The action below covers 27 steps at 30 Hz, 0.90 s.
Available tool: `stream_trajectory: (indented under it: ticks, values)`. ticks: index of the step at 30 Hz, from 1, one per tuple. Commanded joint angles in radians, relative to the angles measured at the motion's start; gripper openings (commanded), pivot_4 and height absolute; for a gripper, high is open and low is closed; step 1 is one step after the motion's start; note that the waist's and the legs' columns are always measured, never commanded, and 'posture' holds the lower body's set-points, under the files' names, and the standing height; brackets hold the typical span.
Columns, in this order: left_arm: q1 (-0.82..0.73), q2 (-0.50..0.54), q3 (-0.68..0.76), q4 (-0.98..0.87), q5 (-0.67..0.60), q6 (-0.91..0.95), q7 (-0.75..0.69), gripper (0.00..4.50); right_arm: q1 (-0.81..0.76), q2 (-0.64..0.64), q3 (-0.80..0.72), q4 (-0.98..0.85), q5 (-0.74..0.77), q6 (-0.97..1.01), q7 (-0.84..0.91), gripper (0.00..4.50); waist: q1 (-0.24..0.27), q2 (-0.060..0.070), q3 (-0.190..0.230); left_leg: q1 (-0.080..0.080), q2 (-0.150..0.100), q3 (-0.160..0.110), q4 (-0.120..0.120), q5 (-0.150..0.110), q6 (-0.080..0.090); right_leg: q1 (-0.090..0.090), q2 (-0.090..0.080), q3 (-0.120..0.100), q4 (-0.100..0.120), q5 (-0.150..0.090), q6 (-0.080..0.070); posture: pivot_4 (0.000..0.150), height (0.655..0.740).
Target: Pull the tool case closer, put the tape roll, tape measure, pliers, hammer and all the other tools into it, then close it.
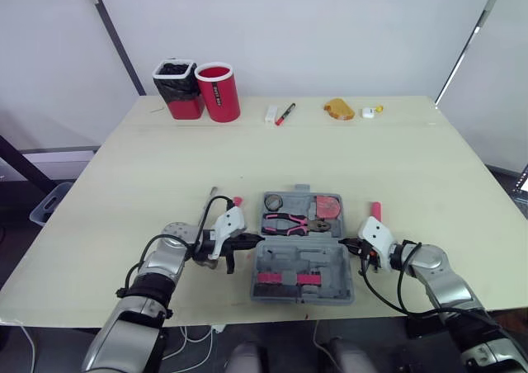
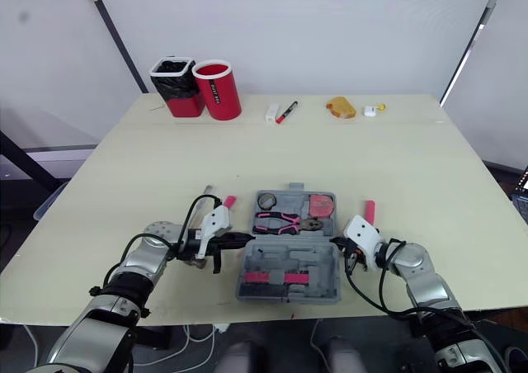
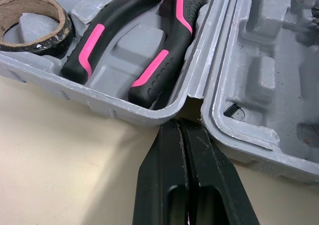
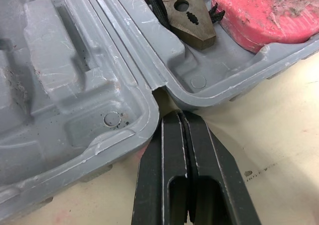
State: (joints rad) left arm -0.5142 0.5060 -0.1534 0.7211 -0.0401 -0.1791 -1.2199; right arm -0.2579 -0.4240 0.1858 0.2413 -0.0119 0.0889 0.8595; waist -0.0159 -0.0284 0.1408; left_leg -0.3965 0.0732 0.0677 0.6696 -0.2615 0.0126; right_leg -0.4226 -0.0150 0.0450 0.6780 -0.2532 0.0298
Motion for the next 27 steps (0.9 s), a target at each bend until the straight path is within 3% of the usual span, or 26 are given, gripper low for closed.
stream_trajectory:
  ticks: [1,27]
  values:
    - [-0.003,-0.024,-0.017,-0.026,-0.004,-0.008,-0.014,0.06,-0.037,0.032,0.018,-0.026,0.014,-0.034,-0.006,0.0,0.0,0.0,0.0,0.0,0.0,0.0,0.0,0.0,0.0,0.0,0.0,0.0,0.0,0.0,0.0,0.15,0.74]
    - [0.005,-0.01,-0.022,-0.014,0.009,-0.02,-0.021,0.06,-0.047,0.055,0.022,0.02,0.007,-0.069,-0.019,0.0,-0.002,0.0,0.0,0.0,0.0,0.0,0.0,0.0,0.0,0.0,0.0,0.0,0.0,0.0,0.0,0.15,0.74]
